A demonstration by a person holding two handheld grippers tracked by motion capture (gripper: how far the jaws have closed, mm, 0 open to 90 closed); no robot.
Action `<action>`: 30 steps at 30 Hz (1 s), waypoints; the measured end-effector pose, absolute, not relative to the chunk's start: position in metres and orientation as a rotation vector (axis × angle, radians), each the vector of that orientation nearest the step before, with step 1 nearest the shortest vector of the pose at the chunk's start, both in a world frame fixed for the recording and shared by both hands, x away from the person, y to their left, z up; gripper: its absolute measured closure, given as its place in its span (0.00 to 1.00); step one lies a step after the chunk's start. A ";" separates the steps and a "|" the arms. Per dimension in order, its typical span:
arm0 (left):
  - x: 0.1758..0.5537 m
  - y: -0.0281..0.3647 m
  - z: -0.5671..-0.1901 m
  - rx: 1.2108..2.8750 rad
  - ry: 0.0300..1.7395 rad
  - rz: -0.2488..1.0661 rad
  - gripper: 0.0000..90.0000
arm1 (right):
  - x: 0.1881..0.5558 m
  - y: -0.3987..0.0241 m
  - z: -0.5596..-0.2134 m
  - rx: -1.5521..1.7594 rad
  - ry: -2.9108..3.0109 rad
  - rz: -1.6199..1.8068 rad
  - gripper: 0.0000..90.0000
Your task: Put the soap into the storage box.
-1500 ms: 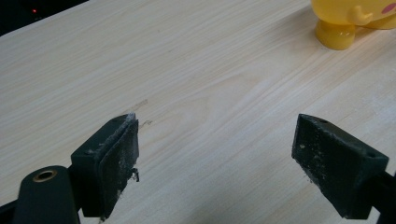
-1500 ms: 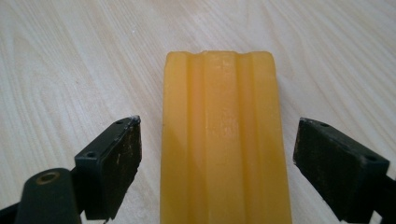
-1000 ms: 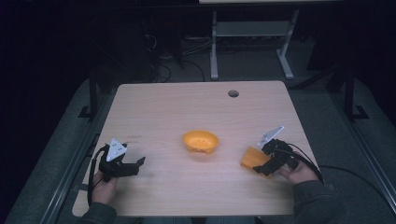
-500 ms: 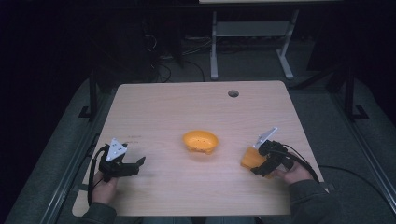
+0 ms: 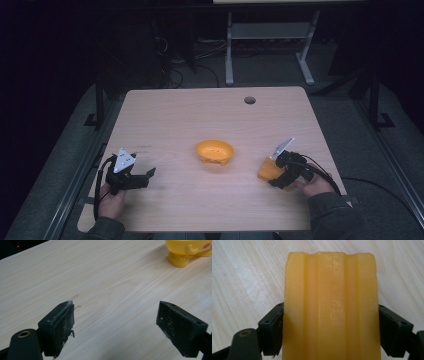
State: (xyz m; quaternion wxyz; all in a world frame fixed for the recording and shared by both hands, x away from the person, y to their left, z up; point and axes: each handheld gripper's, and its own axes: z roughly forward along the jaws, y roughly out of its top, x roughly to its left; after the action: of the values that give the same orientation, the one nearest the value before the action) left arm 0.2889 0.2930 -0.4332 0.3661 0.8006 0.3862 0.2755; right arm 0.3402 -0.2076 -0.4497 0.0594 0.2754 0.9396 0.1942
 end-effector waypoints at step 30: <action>0.289 0.294 -0.433 2.035 1.006 0.706 0.16 | 0.349 -0.197 -0.417 0.757 2.849 0.667 0.23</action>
State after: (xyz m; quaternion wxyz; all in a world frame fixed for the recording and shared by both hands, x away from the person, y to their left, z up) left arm 0.2886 0.2937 -0.4327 0.3730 0.7943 0.3925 0.2755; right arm 0.3492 -0.1966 -0.4173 0.0597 0.2501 0.9409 0.2204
